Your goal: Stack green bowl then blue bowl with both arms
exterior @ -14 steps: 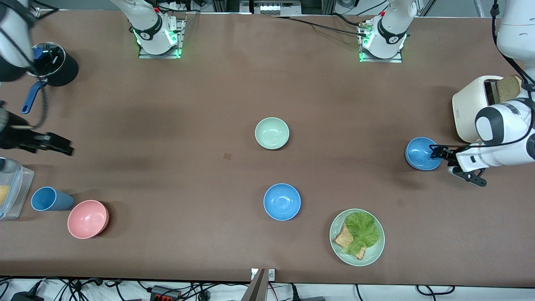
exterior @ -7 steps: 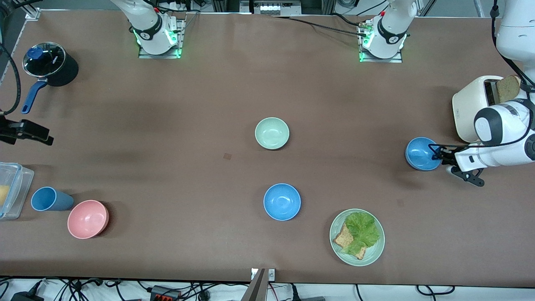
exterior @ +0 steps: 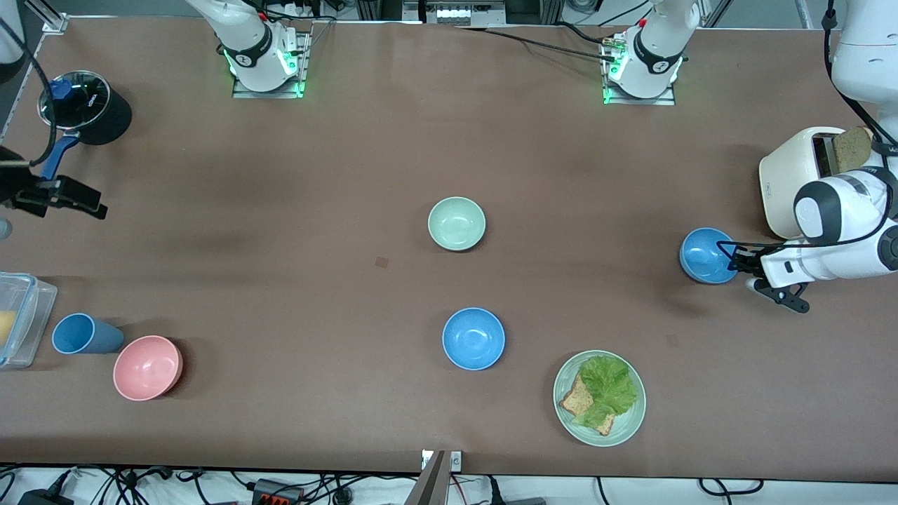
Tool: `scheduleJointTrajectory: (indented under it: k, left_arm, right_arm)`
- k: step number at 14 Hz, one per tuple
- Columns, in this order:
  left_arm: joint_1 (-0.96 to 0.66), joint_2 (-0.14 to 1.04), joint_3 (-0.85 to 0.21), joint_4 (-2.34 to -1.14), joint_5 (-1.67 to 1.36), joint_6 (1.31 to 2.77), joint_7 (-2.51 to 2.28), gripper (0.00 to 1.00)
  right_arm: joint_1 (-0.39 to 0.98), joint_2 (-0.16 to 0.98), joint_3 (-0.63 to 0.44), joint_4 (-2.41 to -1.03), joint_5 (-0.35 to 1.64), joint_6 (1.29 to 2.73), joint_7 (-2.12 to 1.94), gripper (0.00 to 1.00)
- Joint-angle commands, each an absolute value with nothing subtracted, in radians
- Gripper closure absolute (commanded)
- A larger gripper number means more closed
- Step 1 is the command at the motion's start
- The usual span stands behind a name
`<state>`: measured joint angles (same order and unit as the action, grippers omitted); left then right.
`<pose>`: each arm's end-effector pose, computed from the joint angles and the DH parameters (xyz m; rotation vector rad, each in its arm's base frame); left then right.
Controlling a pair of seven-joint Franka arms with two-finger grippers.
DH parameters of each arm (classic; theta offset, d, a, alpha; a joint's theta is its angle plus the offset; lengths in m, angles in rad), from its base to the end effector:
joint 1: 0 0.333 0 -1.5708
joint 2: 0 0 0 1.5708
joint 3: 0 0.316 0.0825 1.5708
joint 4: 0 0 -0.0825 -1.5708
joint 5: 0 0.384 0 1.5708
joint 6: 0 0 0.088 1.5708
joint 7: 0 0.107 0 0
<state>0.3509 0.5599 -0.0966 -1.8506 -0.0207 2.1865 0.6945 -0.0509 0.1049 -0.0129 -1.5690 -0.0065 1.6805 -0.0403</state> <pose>0.5976 0.1571 0.2038 2.9051 -0.6153 -0.2477 0.5931 -0.0381 0.5748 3.1332 -0.0356 0.0097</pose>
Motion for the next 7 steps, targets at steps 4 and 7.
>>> scheduleJointTrajectory:
  k: [4, 7]
  left_arm:
    - [0.347, 0.486, -0.181, -1.8, -0.023, 1.992, 0.617, 0.99]
    - [0.347, 0.48, -0.296, -1.656, -0.026, 1.771, 0.456, 0.99]
  right_arm:
    - [-0.048, -0.014, -0.017, -1.729, -0.023, 1.744, -0.044, 0.0]
    - [-0.043, -0.012, -0.012, -1.732, -0.044, 1.738, -0.043, 0.0]
